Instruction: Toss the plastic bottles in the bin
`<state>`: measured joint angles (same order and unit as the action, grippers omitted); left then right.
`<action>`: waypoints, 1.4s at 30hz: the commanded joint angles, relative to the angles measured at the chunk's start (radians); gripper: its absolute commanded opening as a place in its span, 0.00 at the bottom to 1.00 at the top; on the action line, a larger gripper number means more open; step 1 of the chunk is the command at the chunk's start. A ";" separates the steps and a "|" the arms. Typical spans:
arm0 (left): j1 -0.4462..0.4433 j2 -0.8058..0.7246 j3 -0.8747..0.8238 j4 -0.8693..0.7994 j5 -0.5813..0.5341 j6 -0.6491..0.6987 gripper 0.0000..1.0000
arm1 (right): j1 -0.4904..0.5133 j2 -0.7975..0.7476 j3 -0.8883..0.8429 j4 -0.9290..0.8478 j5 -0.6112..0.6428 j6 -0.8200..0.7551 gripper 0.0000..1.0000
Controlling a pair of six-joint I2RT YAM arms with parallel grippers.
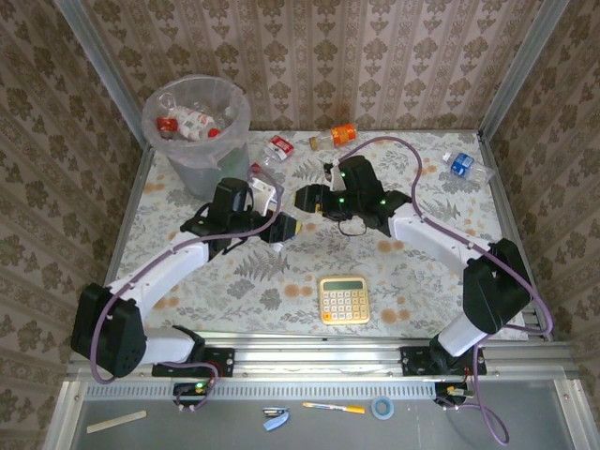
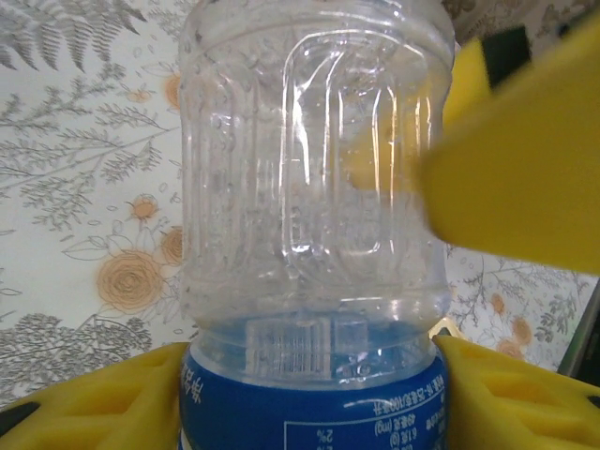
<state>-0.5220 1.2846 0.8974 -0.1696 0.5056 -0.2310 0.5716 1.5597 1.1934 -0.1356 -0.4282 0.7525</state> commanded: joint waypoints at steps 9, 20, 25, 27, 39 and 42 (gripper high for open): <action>0.141 -0.193 0.023 -0.051 -0.035 0.041 0.20 | -0.002 -0.159 -0.080 -0.071 0.020 -0.112 1.00; 0.254 -0.405 0.147 -0.197 -0.188 0.117 0.18 | -0.075 -0.275 -0.169 -0.126 0.065 -0.137 1.00; 0.295 -0.455 0.270 -0.224 -0.278 0.194 0.18 | -0.093 -0.291 -0.201 -0.136 0.071 -0.139 1.00; 0.306 -0.471 0.307 -0.209 -0.305 0.230 0.17 | -0.096 -0.295 -0.207 -0.138 0.074 -0.139 1.00; 0.348 -0.461 0.433 0.029 -0.346 0.403 0.17 | -0.104 -0.308 -0.218 -0.157 0.089 -0.151 1.00; 0.363 -0.430 0.454 0.077 -0.317 0.420 0.17 | -0.106 -0.312 -0.219 -0.164 0.094 -0.156 1.00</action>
<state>-0.1726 0.8307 1.3212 -0.1860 0.1822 0.1326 0.4717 1.2739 0.9863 -0.2729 -0.3656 0.6228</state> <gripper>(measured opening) 0.563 0.999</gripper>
